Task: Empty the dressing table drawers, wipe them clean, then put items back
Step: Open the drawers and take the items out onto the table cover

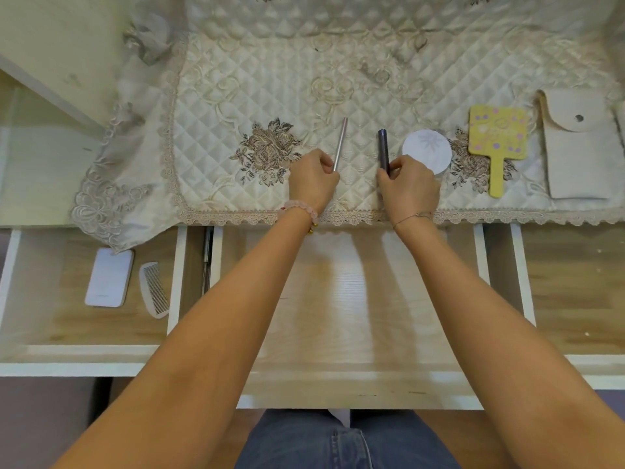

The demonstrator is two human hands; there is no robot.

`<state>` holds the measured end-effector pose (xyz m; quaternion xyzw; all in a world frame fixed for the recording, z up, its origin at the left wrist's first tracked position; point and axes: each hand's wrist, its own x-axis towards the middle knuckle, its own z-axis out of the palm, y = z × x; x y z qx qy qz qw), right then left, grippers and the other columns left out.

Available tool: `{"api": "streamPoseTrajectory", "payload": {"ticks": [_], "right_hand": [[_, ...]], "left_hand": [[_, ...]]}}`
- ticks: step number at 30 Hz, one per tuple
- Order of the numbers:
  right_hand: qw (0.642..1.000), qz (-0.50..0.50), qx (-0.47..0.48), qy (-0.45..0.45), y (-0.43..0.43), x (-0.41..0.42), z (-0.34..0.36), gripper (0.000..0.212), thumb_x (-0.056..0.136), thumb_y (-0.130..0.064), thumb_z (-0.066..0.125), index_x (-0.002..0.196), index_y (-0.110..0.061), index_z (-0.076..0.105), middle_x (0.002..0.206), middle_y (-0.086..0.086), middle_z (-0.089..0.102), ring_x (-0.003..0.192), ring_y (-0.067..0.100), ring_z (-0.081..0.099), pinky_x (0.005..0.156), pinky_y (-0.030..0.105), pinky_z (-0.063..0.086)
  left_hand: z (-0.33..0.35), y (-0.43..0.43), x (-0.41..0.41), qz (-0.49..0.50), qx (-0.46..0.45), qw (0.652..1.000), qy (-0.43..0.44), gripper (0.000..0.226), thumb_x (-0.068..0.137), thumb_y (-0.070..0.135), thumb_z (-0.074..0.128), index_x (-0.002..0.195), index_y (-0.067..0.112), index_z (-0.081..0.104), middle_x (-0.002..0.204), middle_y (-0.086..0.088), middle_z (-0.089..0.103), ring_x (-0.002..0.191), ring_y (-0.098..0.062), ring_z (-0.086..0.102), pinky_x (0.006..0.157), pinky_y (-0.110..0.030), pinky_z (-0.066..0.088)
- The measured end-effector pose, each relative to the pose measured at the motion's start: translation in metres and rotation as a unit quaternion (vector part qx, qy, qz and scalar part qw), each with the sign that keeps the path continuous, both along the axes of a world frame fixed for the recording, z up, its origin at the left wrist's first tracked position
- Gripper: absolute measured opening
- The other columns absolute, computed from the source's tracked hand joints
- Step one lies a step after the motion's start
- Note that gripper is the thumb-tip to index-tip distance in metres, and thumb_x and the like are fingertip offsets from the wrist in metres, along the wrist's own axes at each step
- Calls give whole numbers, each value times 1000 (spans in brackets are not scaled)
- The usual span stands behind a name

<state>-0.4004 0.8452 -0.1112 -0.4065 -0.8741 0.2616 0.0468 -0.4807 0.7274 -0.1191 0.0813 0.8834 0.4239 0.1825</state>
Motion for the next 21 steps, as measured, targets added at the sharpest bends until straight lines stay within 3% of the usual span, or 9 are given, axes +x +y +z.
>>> {"api": "streamPoseTrajectory", "payload": {"ticks": [8, 12, 16, 21], "right_hand": [[999, 25, 30, -9, -2, 10, 2, 37, 92, -39, 50, 119, -13, 54, 115, 6, 61, 100, 30, 59, 69, 30, 38], [992, 63, 109, 30, -4, 27, 5, 42, 92, -35, 50, 127, -12, 49, 120, 10, 55, 105, 31, 53, 74, 39, 43], [977, 92, 156, 111, -3, 53, -5, 47, 87, -32, 54, 124, -3, 51, 119, 18, 57, 108, 35, 53, 86, 43, 46], [978, 127, 142, 90, 3, 95, -17, 59, 88, -40, 50, 132, -1, 43, 133, 20, 48, 127, 34, 43, 106, 44, 36]], "left_hand": [[4, -9, 3, -26, -4, 999, 31, 16, 83, 8, 61, 99, 7, 61, 86, -3, 60, 77, -15, 57, 74, -31, 52], [11, -34, 12, -77, -23, 984, 161, 23, 87, 12, 58, 109, 4, 59, 106, -10, 61, 95, -20, 55, 81, -27, 43], [10, -71, 27, -135, -80, 945, 287, 37, 87, 15, 56, 121, 2, 54, 121, -15, 57, 114, -30, 52, 96, -38, 40], [6, -121, 45, -160, -185, 918, 313, 54, 91, 39, 43, 134, 5, 47, 136, -13, 50, 128, -31, 44, 106, -46, 33]]}}
